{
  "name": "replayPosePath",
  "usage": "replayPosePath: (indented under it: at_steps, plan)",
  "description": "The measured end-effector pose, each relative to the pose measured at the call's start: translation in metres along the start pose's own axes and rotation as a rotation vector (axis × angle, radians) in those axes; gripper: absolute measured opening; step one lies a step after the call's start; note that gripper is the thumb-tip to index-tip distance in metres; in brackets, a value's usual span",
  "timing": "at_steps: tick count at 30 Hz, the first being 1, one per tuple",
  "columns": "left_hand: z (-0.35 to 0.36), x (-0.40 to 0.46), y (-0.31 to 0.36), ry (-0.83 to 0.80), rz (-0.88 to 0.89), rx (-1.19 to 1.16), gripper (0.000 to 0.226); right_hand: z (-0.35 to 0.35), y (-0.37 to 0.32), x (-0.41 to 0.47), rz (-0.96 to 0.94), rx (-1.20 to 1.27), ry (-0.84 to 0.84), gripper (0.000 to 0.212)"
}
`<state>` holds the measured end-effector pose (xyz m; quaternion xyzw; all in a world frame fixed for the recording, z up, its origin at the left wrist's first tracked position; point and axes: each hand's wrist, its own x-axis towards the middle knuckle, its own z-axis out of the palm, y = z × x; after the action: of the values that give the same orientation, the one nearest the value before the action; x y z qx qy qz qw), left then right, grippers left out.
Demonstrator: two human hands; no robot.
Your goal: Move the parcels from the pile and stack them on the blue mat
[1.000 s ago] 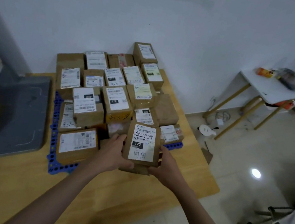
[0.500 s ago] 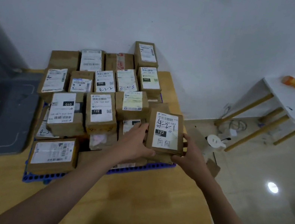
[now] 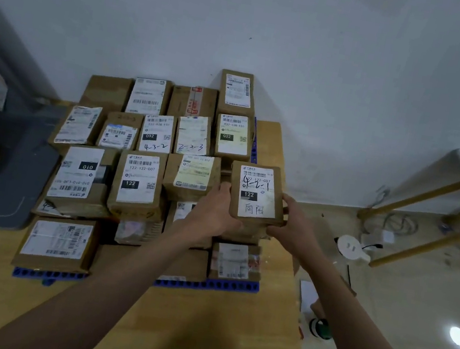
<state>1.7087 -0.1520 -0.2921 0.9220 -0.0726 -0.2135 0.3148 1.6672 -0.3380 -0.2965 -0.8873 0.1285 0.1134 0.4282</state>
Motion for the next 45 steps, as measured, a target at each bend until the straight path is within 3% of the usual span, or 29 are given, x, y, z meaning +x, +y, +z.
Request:
replayPosePath:
  at_steps: [17,21,27,30,33,39,45]
  plan:
    - [-0.001,0.021,-0.012,0.147,-0.060,0.125,0.062,0.022,0.008,0.048,-0.011,-0.009,-0.056,0.085]
    - [-0.001,0.018,-0.015,0.122,-0.077,0.150,0.068,0.026,0.006,0.046,-0.006,-0.051,-0.067,0.086]
    - [-0.002,0.014,-0.014,0.104,-0.053,0.144,0.064,0.023,-0.004,0.040,-0.010,-0.162,-0.140,0.068]
    - [-0.011,0.008,-0.011,0.085,-0.035,0.150,0.069,0.013,-0.011,0.035,0.019,-0.254,-0.178,0.073]
    - [-0.022,-0.003,-0.011,0.102,0.003,0.156,0.056,0.001,-0.020,0.027,0.031,-0.317,-0.163,0.082]
    - [-0.048,-0.036,-0.019,0.014,-0.022,0.341,0.047,-0.004,-0.059,0.001,-0.156,-0.461,-0.112,0.055]
    - [-0.076,-0.078,-0.054,-0.064,-0.059,0.421,0.047,0.021,-0.100,-0.025,-0.290,-0.567,-0.275,0.057]
